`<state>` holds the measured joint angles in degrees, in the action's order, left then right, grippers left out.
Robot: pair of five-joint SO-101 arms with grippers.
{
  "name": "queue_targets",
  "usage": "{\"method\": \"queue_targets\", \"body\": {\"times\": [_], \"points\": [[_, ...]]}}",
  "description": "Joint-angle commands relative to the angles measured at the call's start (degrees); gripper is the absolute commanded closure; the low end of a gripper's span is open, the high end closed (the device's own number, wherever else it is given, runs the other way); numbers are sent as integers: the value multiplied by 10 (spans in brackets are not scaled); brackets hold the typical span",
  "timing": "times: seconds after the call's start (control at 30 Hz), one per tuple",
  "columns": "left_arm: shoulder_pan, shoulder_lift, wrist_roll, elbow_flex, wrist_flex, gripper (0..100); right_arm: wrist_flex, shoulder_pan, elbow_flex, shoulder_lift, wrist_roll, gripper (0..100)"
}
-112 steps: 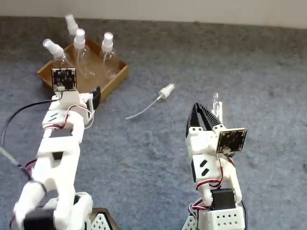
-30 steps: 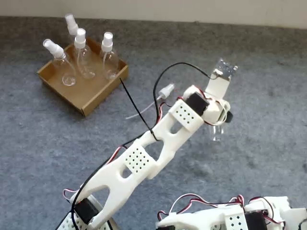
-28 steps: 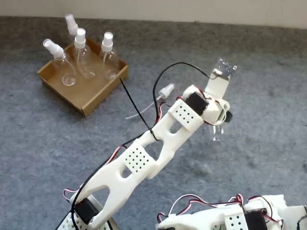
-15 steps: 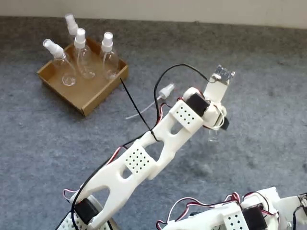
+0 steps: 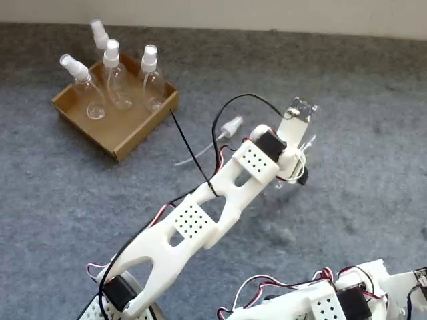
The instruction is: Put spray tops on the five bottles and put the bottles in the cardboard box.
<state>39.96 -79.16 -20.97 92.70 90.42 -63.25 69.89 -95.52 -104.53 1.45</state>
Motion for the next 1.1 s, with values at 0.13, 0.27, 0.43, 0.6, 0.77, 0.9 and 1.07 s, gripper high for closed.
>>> {"method": "queue_targets", "body": {"times": [0.13,0.27,0.43,0.6,0.77,0.9,1.07], "points": [[-7,58,-2,27,3,950,-1,-6,-82,-7,2,994],[-9,60,-2,27,3,950,-1,-6,-82,-7,2,994],[-11,61,-2,28,5,951,0,-6,-82,-7,2,994],[-10,82,62,28,8,954,0,-6,-82,-7,2,994],[-7,129,123,27,60,954,1,-29,-83,-7,2,994],[-15,159,160,26,96,954,-1,-84,-83,-7,3,994],[-21,200,168,27,98,954,-1,-149,-83,-7,4,994]]}}
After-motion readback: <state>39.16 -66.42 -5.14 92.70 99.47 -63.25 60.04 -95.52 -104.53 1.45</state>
